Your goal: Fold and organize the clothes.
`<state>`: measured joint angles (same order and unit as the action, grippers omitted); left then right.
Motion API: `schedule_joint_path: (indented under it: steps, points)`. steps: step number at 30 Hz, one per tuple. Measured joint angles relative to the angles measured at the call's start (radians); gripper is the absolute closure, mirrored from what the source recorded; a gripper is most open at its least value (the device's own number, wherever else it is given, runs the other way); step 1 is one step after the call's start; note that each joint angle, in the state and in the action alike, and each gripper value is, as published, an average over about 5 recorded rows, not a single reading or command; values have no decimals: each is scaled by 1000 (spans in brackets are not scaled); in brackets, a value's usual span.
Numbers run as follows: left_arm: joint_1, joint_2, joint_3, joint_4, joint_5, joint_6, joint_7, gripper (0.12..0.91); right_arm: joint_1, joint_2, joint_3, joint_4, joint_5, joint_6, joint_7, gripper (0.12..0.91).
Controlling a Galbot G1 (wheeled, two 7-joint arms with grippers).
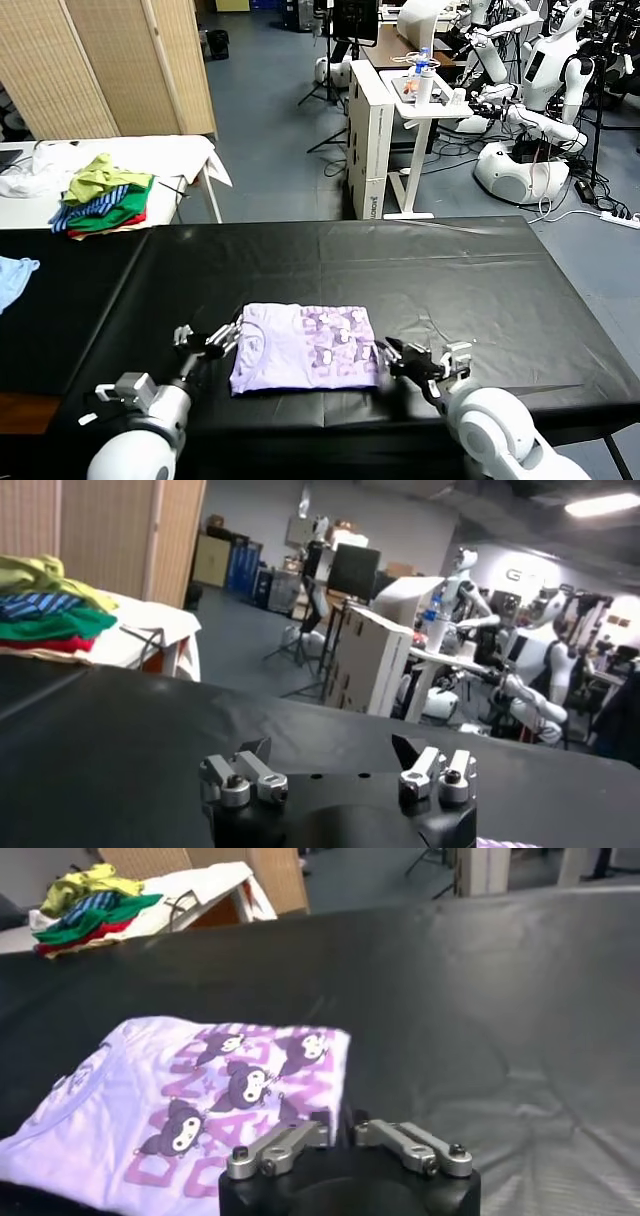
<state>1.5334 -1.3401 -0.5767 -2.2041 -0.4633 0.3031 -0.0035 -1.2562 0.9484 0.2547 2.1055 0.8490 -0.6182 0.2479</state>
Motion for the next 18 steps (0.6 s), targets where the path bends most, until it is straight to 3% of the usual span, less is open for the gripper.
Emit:
schedule_joint_path:
  steps: [6, 10, 13, 18]
  points:
    - [21, 29, -2, -2, -2, -51, -16, 123, -16, -12, 33, 21, -26, 43, -5, 372]
    - [40, 48, -7, -9, 0, -65, -34, 123, -37, -19, 57, 34, -78, 98, -39, 171]
    - [60, 65, -17, -17, 5, -70, -38, 123, -64, -28, 80, 37, -145, 160, -82, 125]
    - [108, 83, -37, -32, 17, -95, -42, 123, -125, -30, 120, 41, -250, 262, -137, 119]
